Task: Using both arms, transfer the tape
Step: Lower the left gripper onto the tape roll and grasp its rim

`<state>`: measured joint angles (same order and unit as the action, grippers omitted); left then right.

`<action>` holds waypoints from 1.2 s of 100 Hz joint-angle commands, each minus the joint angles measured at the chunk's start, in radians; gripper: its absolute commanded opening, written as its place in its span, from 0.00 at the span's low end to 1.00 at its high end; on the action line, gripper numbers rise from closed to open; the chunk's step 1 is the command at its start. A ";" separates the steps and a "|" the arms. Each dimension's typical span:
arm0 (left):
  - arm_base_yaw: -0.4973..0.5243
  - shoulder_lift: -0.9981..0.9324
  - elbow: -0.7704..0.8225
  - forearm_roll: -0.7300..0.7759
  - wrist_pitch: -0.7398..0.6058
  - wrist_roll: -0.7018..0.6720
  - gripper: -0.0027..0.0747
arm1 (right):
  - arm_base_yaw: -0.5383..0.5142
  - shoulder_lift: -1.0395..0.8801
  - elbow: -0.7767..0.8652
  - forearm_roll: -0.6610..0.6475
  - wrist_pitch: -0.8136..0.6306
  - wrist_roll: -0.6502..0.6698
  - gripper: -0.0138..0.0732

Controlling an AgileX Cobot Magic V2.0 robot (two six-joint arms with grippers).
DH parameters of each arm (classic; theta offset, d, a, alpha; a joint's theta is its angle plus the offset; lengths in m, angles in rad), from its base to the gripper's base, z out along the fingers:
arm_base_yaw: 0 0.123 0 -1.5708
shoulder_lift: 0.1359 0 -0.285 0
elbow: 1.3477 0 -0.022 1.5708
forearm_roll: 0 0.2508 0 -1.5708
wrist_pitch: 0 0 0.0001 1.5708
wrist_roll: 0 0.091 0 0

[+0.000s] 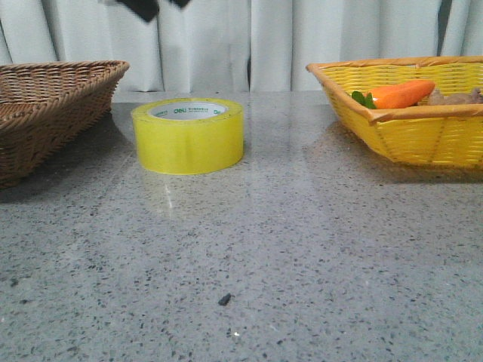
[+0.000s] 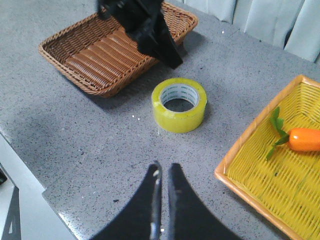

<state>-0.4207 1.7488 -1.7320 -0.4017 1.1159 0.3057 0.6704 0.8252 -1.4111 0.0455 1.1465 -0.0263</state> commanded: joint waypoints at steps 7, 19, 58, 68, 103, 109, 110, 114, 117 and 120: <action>-0.006 -0.013 -0.039 0.049 -0.023 -0.022 0.62 | -0.003 -0.013 -0.011 -0.010 -0.088 0.001 0.09; -0.009 0.020 -0.038 0.040 -0.019 -0.022 0.63 | -0.003 -0.009 -0.010 -0.012 -0.103 0.001 0.09; -0.011 0.118 -0.029 0.034 0.011 -0.022 0.63 | -0.003 -0.009 -0.003 -0.022 -0.119 0.001 0.09; -0.011 0.140 -0.027 0.027 0.011 -0.022 0.63 | -0.003 -0.009 -0.003 -0.022 -0.119 0.001 0.09; -0.011 0.161 -0.027 0.031 0.010 -0.022 0.19 | -0.003 -0.009 -0.003 -0.024 -0.119 0.001 0.09; -0.011 0.161 -0.027 0.031 0.012 -0.022 0.02 | -0.003 -0.009 -0.003 -0.024 -0.119 0.001 0.09; -0.011 0.161 -0.027 0.033 0.012 -0.020 0.01 | -0.003 -0.009 -0.003 -0.024 -0.119 0.001 0.09; -0.010 0.161 -0.027 0.030 0.012 -0.020 0.01 | -0.003 -0.009 -0.003 -0.024 -0.119 0.001 0.09; -0.010 0.161 -0.029 0.025 0.012 -0.020 0.01 | -0.003 -0.009 -0.003 -0.024 -0.119 0.001 0.09; -0.010 0.156 -0.034 0.020 0.012 -0.020 0.01 | -0.003 -0.009 -0.003 -0.024 -0.119 0.001 0.09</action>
<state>-0.4252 1.9617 -1.7374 -0.3188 1.1309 0.2959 0.6704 0.8126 -1.3940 0.0312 1.1057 -0.0239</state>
